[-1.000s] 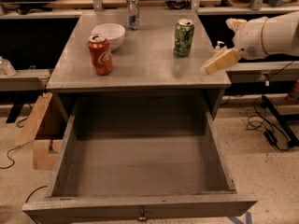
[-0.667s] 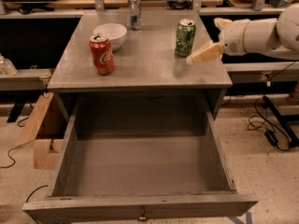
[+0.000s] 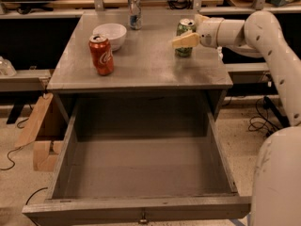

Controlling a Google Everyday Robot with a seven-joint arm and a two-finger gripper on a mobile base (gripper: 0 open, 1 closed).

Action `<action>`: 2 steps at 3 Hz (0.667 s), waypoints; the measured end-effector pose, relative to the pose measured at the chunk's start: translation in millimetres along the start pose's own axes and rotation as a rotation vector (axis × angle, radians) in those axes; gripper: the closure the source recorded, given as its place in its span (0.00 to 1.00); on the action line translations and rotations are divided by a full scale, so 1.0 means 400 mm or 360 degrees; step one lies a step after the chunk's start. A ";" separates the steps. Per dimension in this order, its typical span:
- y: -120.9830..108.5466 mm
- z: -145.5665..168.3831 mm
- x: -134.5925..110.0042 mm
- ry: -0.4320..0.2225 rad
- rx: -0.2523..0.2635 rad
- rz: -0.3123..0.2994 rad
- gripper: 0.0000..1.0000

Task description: Place green can into top drawer

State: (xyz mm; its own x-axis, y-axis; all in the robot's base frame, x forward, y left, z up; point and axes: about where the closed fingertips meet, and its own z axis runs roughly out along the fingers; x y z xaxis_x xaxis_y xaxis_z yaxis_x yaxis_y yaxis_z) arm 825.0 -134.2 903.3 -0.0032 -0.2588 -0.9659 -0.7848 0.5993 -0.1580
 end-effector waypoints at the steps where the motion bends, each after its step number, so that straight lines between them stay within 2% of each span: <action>1: -0.020 0.060 -0.004 -0.0077 -0.0006 0.0064 0.18; 2: -0.033 0.086 0.002 -0.0130 -0.0002 0.0125 0.41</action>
Offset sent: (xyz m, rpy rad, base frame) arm 0.0461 0.0125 -0.0072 0.1709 0.0174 -0.0191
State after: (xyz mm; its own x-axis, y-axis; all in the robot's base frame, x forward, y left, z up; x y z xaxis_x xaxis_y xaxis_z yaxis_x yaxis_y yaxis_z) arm 856.7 -116.2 897.8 -0.0142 -0.1489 -0.9888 -0.7849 0.6143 -0.0812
